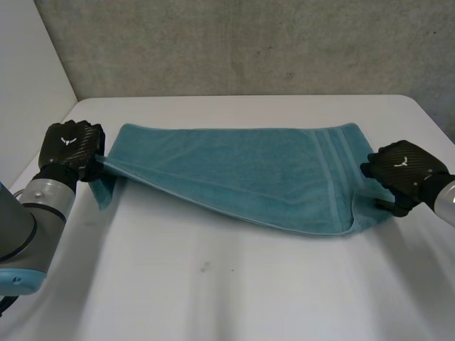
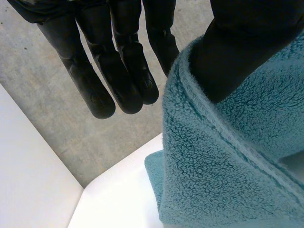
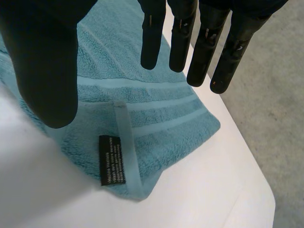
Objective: Fold the laundry
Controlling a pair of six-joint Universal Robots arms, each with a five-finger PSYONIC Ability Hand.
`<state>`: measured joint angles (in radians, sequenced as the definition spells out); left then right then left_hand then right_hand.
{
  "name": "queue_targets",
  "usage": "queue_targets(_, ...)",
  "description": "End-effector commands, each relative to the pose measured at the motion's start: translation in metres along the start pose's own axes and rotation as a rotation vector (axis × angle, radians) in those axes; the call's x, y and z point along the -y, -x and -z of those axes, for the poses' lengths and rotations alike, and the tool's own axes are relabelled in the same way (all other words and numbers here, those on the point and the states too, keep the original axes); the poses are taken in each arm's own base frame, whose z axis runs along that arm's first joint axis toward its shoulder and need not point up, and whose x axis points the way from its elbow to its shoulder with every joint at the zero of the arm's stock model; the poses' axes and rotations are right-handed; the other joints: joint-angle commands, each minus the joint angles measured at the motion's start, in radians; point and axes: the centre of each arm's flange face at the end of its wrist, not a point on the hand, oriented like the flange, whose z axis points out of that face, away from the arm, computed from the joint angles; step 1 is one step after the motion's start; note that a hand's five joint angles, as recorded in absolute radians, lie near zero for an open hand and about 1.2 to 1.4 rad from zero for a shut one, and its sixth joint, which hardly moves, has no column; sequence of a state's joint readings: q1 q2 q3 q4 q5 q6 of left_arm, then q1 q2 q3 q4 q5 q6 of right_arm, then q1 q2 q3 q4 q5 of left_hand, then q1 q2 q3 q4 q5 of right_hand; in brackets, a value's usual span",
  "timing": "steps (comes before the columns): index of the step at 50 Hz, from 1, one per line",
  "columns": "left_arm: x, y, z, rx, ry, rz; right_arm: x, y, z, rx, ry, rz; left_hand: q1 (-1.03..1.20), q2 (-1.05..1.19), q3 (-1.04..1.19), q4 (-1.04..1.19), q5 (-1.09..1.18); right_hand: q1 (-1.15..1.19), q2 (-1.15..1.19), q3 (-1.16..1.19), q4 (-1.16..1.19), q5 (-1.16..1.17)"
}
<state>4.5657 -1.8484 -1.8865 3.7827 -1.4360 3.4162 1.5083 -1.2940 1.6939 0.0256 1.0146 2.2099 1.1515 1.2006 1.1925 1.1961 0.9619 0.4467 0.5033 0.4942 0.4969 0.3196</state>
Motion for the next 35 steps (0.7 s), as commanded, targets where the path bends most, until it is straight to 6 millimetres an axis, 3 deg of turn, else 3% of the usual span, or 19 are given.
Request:
queue_targets(1,0.000,-0.001,0.000,-0.003,0.001,0.000,0.006,0.027,-0.037,0.088,-0.035,0.068,0.245,0.196,0.204,0.200,0.260,0.152,0.095,0.105,0.102,0.105)
queue_targets(8,-0.001,-0.001,0.001,-0.003,0.004,0.001,-0.008,0.030,-0.057,0.087,0.066,0.115,0.245,0.196,0.204,0.200,0.260,0.155,0.098,0.108,0.105,0.108)
queue_targets(16,-0.003,-0.003,0.002,-0.009,0.011,0.000,-0.011,0.042,-0.067,0.129,0.134,0.224,0.245,0.196,0.204,0.200,0.260,0.205,0.148,0.157,0.155,0.157)
queue_targets(22,-0.003,0.000,0.002,-0.002,0.011,0.000,-0.015,0.037,-0.070,0.111,0.164,0.236,0.245,0.196,0.204,0.200,0.260,0.249,0.192,0.201,0.199,0.202)
queue_targets(27,-0.003,0.001,0.001,0.001,0.012,0.000,-0.013,0.033,-0.070,0.097,0.166,0.238,0.245,0.196,0.204,0.200,0.260,0.487,0.430,0.439,0.437,0.439)
queue_targets(29,-0.003,0.001,0.001,0.001,0.012,0.000,-0.014,0.033,-0.071,0.096,0.170,0.234,0.245,0.196,0.204,0.200,0.260,0.796,0.739,0.749,0.746,0.749)
queue_targets(30,-0.003,0.001,0.001,0.001,0.012,0.000,-0.014,0.033,-0.071,0.096,0.170,0.234,0.245,0.196,0.204,0.200,0.260,0.798,0.741,0.750,0.748,0.751)
queue_targets(31,-0.003,0.000,0.002,-0.001,0.011,0.000,-0.014,0.034,-0.070,0.099,0.171,0.232,0.245,0.196,0.204,0.200,0.260,0.948,0.891,0.901,0.898,0.901)
queue_targets(35,-0.003,0.001,0.002,0.002,0.012,0.000,-0.014,0.033,-0.067,0.094,0.178,0.226,0.245,0.196,0.204,0.200,0.260,0.950,0.893,0.902,0.899,0.902)
